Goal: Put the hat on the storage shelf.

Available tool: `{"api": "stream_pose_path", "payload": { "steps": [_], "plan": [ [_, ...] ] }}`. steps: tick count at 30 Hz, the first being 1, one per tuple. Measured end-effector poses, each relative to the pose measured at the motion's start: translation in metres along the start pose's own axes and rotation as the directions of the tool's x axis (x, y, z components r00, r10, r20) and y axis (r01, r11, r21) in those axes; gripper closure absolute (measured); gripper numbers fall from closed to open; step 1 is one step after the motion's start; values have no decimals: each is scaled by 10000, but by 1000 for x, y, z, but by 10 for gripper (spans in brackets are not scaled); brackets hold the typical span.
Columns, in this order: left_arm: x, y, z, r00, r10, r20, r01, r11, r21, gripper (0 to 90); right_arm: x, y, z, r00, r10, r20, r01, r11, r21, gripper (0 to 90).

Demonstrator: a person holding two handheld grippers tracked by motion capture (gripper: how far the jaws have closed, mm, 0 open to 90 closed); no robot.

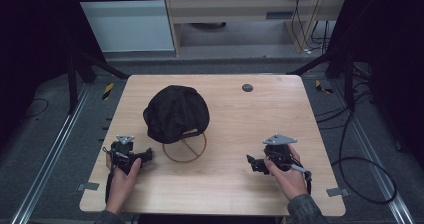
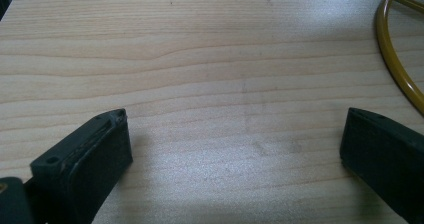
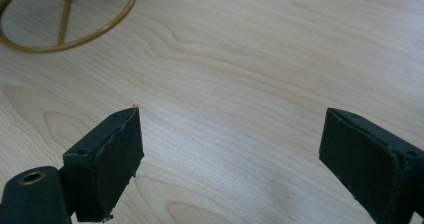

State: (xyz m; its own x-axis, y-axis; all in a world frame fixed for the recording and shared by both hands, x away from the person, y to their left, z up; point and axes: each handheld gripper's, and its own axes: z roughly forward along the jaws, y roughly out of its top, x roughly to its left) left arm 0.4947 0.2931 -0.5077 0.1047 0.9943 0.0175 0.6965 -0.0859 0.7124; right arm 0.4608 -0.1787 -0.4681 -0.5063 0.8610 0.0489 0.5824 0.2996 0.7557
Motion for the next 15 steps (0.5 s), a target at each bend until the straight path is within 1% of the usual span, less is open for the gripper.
{"api": "stream_pose_path", "payload": {
  "steps": [3,6,8,9,10,12,15],
  "plan": [
    [0,0,0,10000,1,0,-1,10000,1,0,4,-3,4,10000,-74,-48,75,9999,136,105],
    [0,0,0,10000,5,-2,-5,10000,2,0,8,-5,9,9999,-109,-126,110,9999,90,106],
    [0,0,0,10000,2,-1,-2,10000,-1,0,9,-5,10,9999,-116,-71,116,9999,79,108],
    [0,0,0,10000,1,-1,-1,10000,0,0,11,-8,15,9999,-17,-107,17,10000,25,108],
    [0,0,0,10000,1,-1,-1,10000,0,0,11,-8,15,9999,-17,-107,17,10000,25,108],
    [0,0,0,10000,3,-1,-3,10000,1,0,12,-11,20,9997,236,-98,-237,9997,-102,109],
    [0,0,0,10000,3,0,-3,10000,2,0,13,-12,25,9994,347,-47,-348,9993,-147,108]
  ]
}}
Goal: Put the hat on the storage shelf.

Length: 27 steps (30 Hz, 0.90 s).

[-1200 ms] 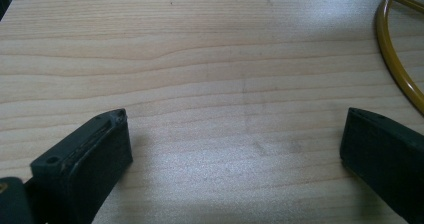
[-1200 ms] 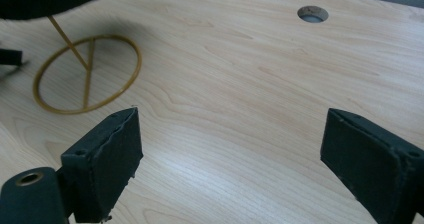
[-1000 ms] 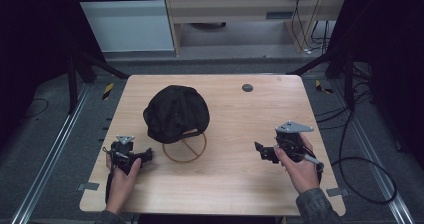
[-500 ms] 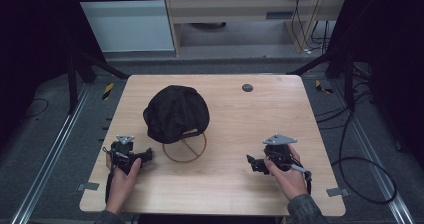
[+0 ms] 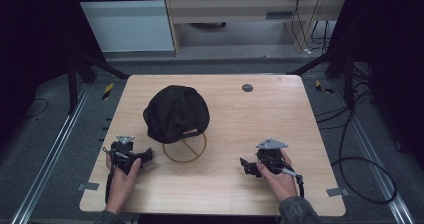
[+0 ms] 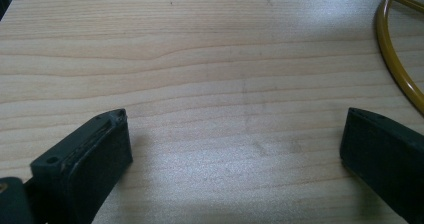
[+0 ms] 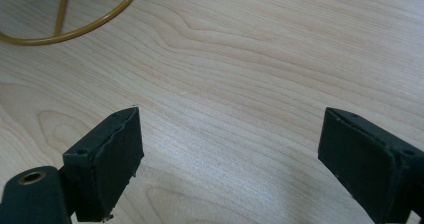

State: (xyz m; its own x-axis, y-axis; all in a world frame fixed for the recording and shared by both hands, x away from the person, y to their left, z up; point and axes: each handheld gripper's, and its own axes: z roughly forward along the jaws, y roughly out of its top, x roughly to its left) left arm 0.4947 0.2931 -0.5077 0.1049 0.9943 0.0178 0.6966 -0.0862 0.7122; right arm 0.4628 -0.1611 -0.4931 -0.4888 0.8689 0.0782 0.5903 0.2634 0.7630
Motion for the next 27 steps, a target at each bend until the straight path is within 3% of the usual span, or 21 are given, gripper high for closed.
{"api": "stream_pose_path", "payload": {
  "steps": [7,16,21,27],
  "plan": [
    [0,0,0,10000,-1,-1,1,10000,-2,0,5,-1,12,9994,351,74,-351,9994,-5,101],
    [0,0,0,10000,-1,-1,1,10000,-3,0,6,-3,24,9989,250,388,-257,9995,183,95],
    [0,0,0,10000,16,-1,-16,10000,17,0,9,-1,29,9948,-311,973,275,9989,379,89],
    [0,1,1,10000,-20,-11,20,10000,7,0,10,-1,28,9949,-311,958,274,9988,399,88]
  ]
}}
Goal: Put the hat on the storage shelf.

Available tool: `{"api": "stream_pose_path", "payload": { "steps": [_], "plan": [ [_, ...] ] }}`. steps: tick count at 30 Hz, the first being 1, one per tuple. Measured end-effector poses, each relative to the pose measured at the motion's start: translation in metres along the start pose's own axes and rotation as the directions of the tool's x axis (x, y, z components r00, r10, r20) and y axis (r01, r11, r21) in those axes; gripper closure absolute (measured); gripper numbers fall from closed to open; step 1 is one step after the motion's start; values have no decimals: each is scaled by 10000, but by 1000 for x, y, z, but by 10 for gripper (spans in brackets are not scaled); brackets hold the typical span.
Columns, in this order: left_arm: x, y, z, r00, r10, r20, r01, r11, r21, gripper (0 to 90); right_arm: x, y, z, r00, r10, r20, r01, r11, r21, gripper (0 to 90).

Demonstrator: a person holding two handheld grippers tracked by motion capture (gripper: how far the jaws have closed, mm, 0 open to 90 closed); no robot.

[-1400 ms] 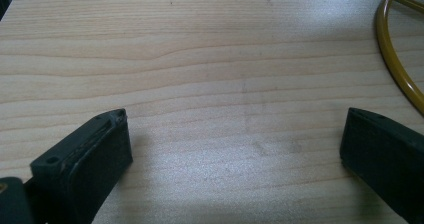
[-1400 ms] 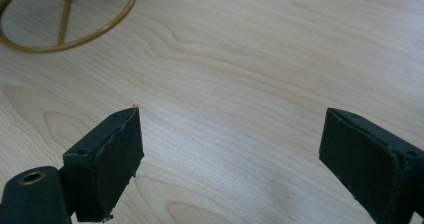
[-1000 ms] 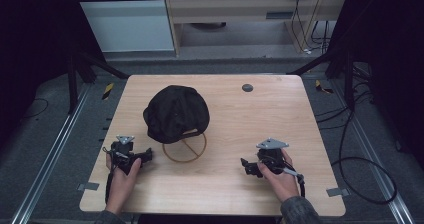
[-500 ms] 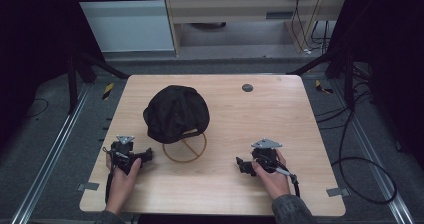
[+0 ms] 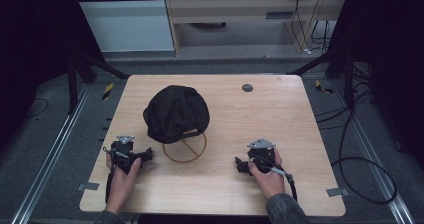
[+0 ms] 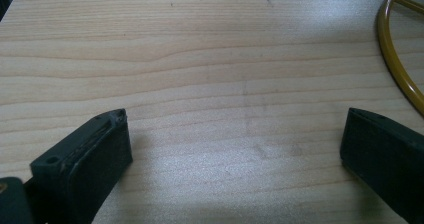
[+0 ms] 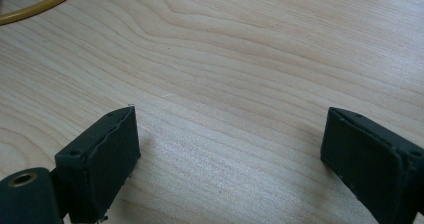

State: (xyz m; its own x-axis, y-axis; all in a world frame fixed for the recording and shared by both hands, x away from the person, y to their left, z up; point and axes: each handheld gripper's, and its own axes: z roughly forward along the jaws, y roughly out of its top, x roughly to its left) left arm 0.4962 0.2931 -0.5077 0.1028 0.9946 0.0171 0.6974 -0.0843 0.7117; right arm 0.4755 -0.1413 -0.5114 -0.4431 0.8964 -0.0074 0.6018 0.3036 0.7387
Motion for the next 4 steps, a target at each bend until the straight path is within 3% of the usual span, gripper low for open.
{"api": "stream_pose_path", "payload": {
  "steps": [4],
  "plan": [
    [1,1,1,10000,19,2,-19,10000,-3,0,0,0,0,9999,-85,-86,85,10000,-6,85]
  ]
}}
